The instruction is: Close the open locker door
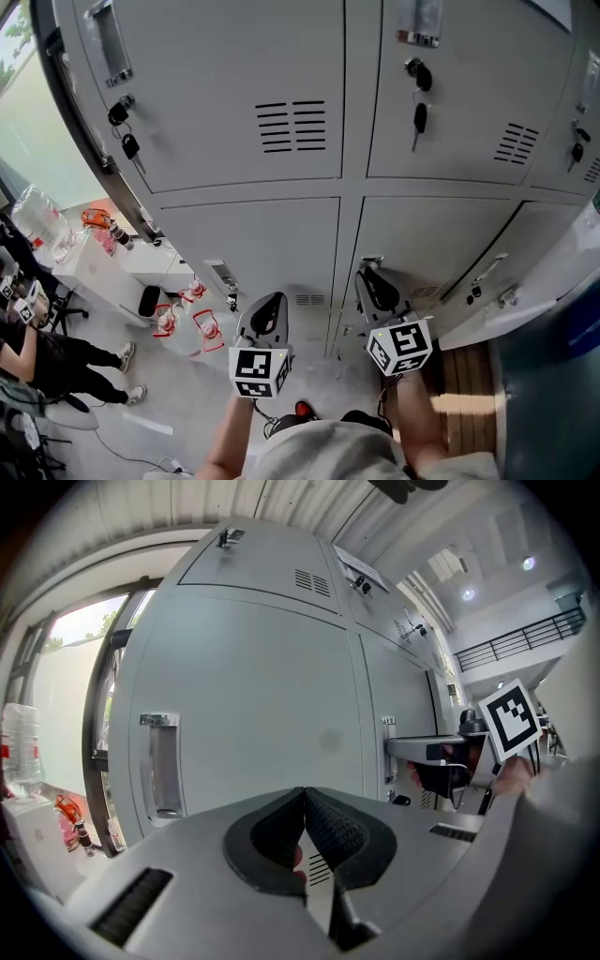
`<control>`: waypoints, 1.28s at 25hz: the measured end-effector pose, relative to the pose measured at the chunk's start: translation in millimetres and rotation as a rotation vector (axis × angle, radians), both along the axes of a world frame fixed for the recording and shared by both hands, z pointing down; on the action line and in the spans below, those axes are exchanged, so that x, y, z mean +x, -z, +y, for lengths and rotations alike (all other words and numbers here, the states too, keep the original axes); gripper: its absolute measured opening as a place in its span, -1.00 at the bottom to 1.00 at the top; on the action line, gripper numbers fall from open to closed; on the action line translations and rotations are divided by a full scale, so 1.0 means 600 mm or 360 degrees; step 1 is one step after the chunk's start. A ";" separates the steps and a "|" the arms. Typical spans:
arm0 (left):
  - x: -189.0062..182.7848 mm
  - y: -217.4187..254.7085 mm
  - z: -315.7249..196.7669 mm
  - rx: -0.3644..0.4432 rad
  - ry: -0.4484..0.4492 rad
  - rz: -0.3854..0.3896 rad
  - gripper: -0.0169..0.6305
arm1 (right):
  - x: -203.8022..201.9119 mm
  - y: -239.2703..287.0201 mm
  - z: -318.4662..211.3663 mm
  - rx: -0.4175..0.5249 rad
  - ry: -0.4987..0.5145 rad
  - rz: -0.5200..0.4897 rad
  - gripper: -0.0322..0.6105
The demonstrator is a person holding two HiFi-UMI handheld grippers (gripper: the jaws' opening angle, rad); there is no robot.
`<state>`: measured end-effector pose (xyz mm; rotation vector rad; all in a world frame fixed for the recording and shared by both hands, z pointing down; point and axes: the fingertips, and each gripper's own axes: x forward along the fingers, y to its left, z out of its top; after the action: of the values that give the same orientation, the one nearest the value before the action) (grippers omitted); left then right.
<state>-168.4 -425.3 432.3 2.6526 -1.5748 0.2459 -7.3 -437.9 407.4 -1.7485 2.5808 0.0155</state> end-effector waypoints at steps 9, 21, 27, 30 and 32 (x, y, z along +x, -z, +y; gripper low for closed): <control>-0.025 -0.007 -0.013 -0.0001 -0.0054 0.0018 -0.88 | -0.001 0.000 -0.006 0.0007 -0.0112 0.0024 -0.71; -0.025 -0.014 -0.010 -0.0013 -0.0077 0.0029 -0.88 | 0.002 0.001 -0.006 -0.0023 -0.0125 -0.0003 -0.71; -0.019 -0.009 -0.005 -0.0007 -0.0075 0.0032 -0.88 | 0.024 0.008 0.020 -0.0002 -0.0156 0.0022 -0.71; -0.013 -0.004 0.001 0.0003 -0.0080 0.0028 -0.88 | 0.044 0.011 0.044 0.0016 -0.0186 0.0053 -0.71; -0.007 0.001 0.009 0.0017 -0.0088 0.0020 -0.88 | 0.057 0.012 0.062 0.0026 -0.0206 0.0065 -0.71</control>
<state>-172.5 -420.0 431.9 2.7032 -1.5052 0.2236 27.0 -400.5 400.0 -1.9259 2.4823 0.0750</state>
